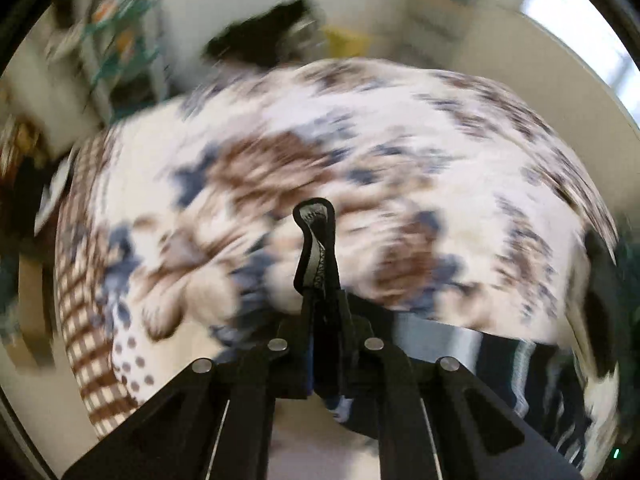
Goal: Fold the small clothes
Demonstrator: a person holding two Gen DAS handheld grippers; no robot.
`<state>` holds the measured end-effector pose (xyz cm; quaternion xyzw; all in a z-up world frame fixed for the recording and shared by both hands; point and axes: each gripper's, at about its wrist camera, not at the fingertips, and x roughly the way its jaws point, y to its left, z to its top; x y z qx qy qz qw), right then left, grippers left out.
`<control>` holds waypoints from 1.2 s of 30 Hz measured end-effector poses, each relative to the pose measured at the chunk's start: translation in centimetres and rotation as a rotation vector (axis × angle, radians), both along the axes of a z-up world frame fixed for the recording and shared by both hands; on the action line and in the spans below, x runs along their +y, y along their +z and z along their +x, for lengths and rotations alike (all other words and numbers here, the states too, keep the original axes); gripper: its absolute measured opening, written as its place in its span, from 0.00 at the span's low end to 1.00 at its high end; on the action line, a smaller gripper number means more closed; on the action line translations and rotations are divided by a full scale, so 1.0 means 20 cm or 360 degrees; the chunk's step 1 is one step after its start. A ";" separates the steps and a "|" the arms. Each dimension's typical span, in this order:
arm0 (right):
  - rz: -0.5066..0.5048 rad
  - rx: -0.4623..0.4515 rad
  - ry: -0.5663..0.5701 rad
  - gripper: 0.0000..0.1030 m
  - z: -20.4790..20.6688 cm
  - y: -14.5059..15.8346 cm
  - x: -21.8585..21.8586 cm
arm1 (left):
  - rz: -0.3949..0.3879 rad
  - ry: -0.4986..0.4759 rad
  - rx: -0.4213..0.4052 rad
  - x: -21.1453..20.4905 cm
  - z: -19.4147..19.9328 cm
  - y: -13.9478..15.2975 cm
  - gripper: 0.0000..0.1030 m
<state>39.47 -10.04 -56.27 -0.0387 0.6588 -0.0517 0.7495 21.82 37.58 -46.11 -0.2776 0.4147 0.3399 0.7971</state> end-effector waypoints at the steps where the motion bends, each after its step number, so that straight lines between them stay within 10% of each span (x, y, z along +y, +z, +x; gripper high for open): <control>1: 0.0011 0.0010 -0.0023 0.95 -0.01 0.00 -0.07 | 0.0060 -0.0107 -0.0017 -0.10 0.07 0.08 0.05; 9: 0.0225 0.0044 -0.0283 0.95 -0.08 -0.02 -0.51 | 0.0079 -0.0899 -0.0141 -1.20 0.62 0.32 0.05; 21: 0.0314 0.0048 -0.0550 0.95 -0.19 -0.02 -1.35 | -0.0200 -0.1630 0.0048 -2.78 1.03 0.04 0.10; 27: 0.0461 0.0055 -0.0585 0.95 -0.24 0.04 -1.63 | -0.0088 -0.1518 0.0170 -2.72 0.94 -0.02 0.25; 29: 0.0545 0.0028 -0.0614 0.95 -0.25 0.09 -1.69 | -0.0050 -0.1455 0.0232 -2.59 0.85 -0.05 0.89; 36: 0.0988 0.0001 -0.0625 0.95 -0.13 0.16 -1.58 | 0.0094 -0.1193 0.0739 -2.12 0.40 -0.46 0.93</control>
